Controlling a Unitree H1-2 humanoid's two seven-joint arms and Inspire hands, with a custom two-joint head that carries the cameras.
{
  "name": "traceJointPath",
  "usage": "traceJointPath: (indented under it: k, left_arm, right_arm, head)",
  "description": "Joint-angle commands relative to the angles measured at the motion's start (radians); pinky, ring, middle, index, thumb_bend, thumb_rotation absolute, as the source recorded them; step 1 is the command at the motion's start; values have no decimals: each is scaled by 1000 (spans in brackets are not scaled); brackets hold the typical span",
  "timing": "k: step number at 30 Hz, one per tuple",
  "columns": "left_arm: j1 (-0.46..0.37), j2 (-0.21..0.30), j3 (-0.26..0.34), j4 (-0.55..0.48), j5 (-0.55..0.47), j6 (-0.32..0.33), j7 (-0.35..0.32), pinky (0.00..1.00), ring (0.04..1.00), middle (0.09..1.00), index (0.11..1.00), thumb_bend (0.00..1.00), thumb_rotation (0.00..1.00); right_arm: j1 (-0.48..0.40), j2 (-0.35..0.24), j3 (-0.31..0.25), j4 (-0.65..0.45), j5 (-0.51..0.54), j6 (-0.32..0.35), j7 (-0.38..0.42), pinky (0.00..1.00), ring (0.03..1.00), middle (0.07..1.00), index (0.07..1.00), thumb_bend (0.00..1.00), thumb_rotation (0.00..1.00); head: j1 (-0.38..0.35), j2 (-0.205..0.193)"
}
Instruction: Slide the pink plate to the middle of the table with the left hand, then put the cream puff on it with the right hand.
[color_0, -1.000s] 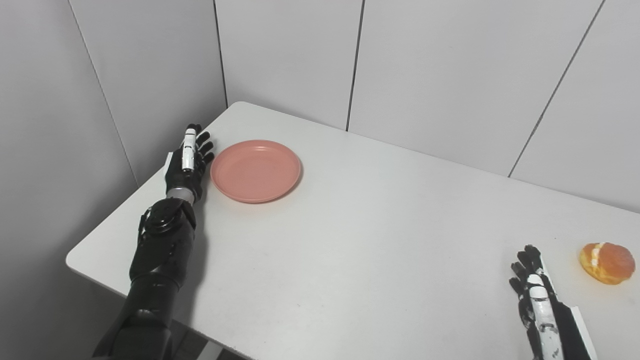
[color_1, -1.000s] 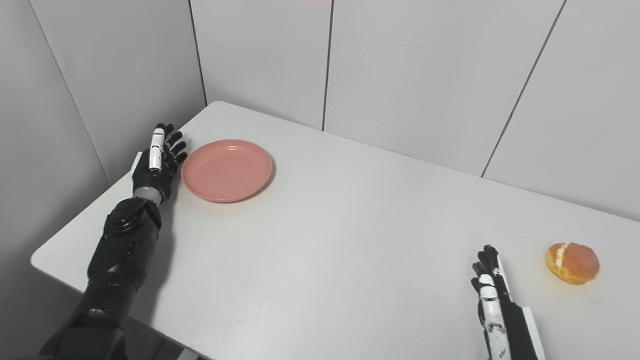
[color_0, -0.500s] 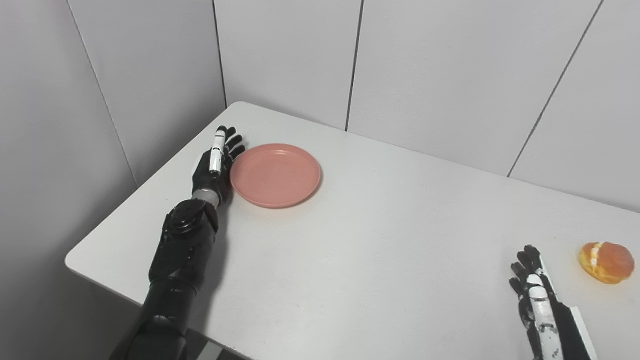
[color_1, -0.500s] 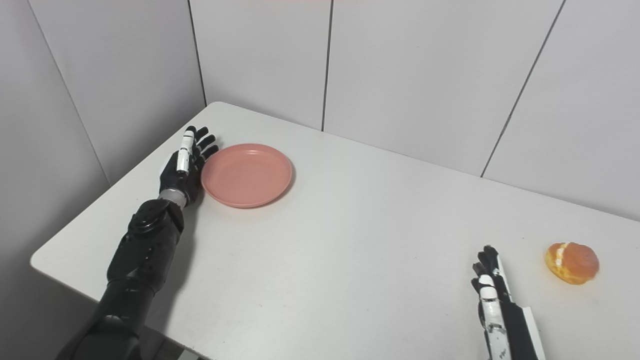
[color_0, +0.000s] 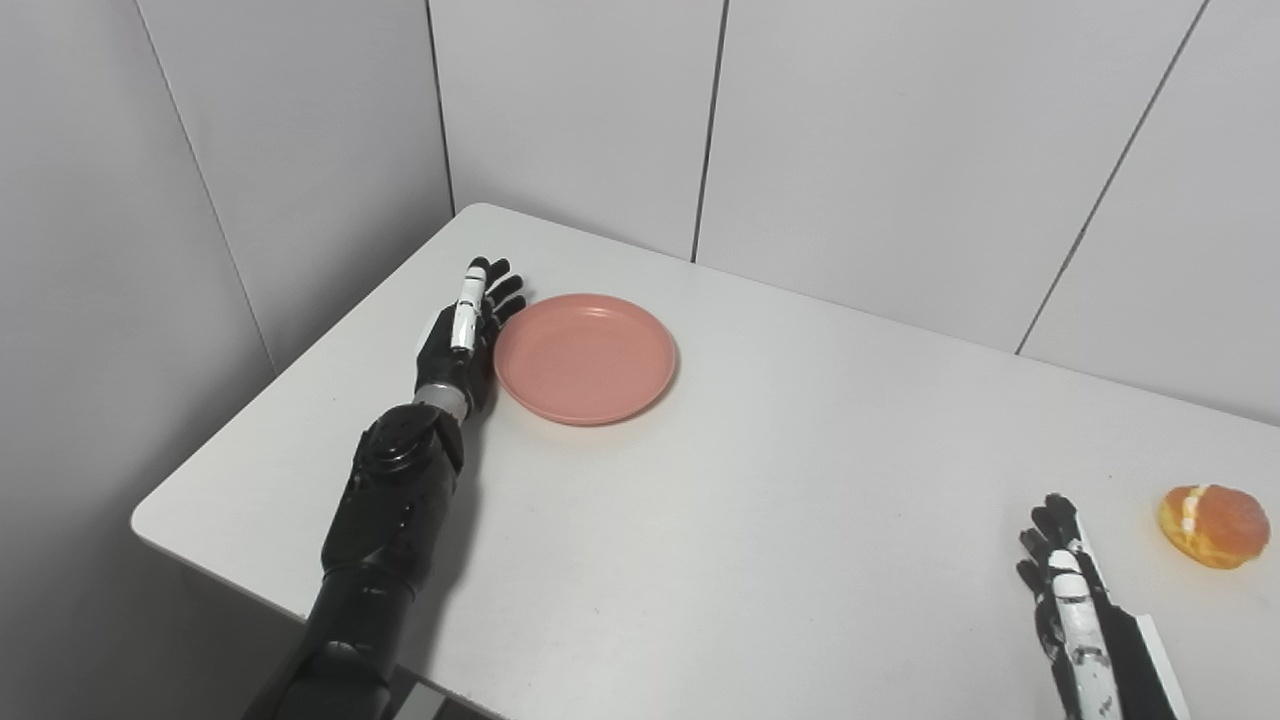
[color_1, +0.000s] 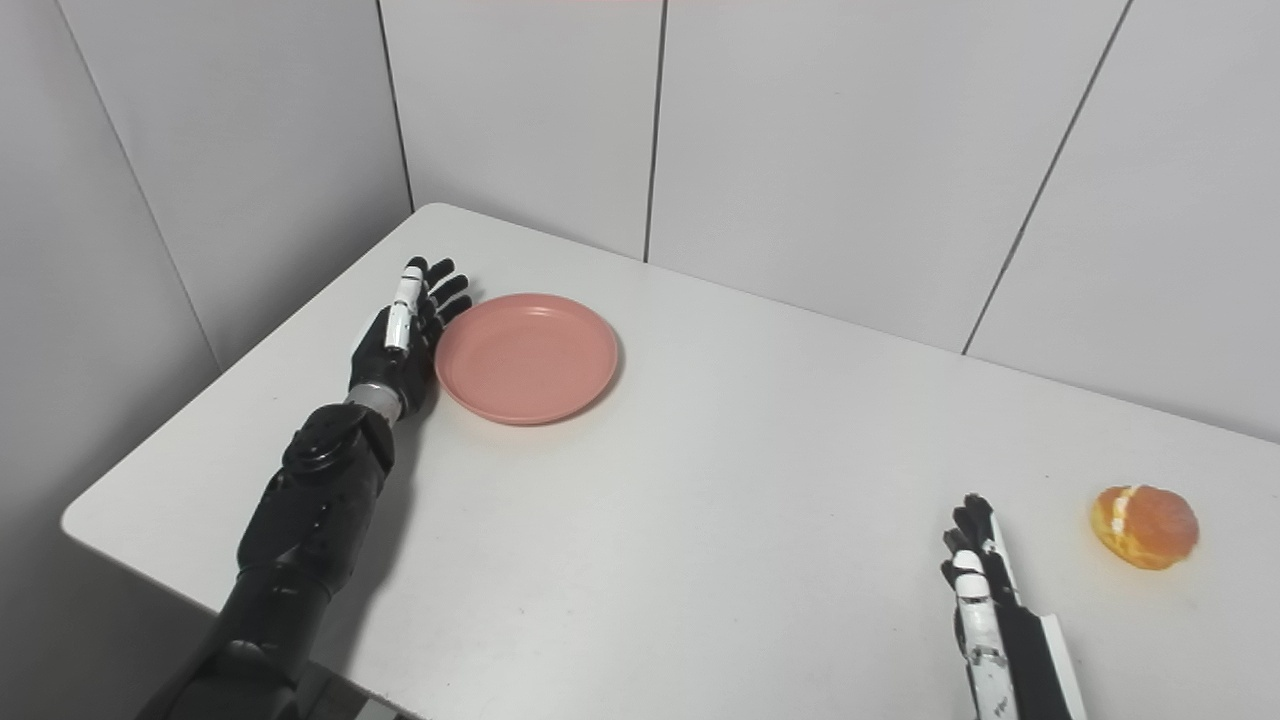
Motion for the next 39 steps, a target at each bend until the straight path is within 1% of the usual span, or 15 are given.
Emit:
traceJointPath:
  k: [1,6,12,17,21,23,29,32,34,39]
  left_arm:
    - [-14,-16,-22,-6,-7,23,-26,924,913,904,883,392,1000]
    - [-14,-36,-29,4,-9,20,-34,920,908,909,882,389,1000]
    - [-17,-57,-49,19,-5,27,-53,934,919,925,894,394,1000]
    - [-25,-77,-71,23,1,43,-55,933,919,921,893,399,1000]
    - [-25,-90,-91,29,9,29,-72,929,918,916,886,401,1000]
    - [-26,-95,-96,31,11,29,-72,924,916,916,884,403,1000]
    - [-24,-126,-109,11,6,55,-64,928,911,917,895,396,1000]
    - [-17,-138,-124,-6,10,62,-72,909,900,908,892,381,1000]
    - [-12,-141,-134,-17,8,66,-83,918,903,911,891,374,1000]
    - [7,-167,-149,-67,-3,89,-92,903,896,896,878,397,1000]
  right_arm:
    - [-23,5,-3,-20,5,-16,-4,1000,1000,1000,1000,47,1000]
    - [-24,3,2,-18,-10,-19,-7,1000,1000,1000,1000,65,1000]
    - [-25,9,3,-18,-8,-17,-10,1000,1000,1000,1000,58,1000]
    - [-26,11,7,-18,-7,-14,-9,1000,1000,1000,1000,92,1000]
    - [-27,8,9,-7,-6,-25,-5,1000,1000,1000,1000,102,1000]
    - [-27,10,10,-11,-4,-20,-6,1000,1000,1000,1000,108,1000]
    - [-32,19,11,-2,-10,-22,-15,1000,1000,1000,1000,83,1000]
    - [-32,22,13,-4,-13,-16,-19,1000,1000,1000,1000,95,1000]
    - [-32,25,13,-7,-8,-7,-20,1000,1000,1000,1000,106,1000]
    - [-32,31,17,-12,-17,-1,-23,1000,998,1000,1000,115,1000]
  head:
    - [-4,2]
    - [-12,7]
    - [-25,13]
    - [-33,17]
    - [-39,20]
    - [-48,25]
    - [-59,30]
    - [-67,33]
    - [-72,35]
    - [-93,43]
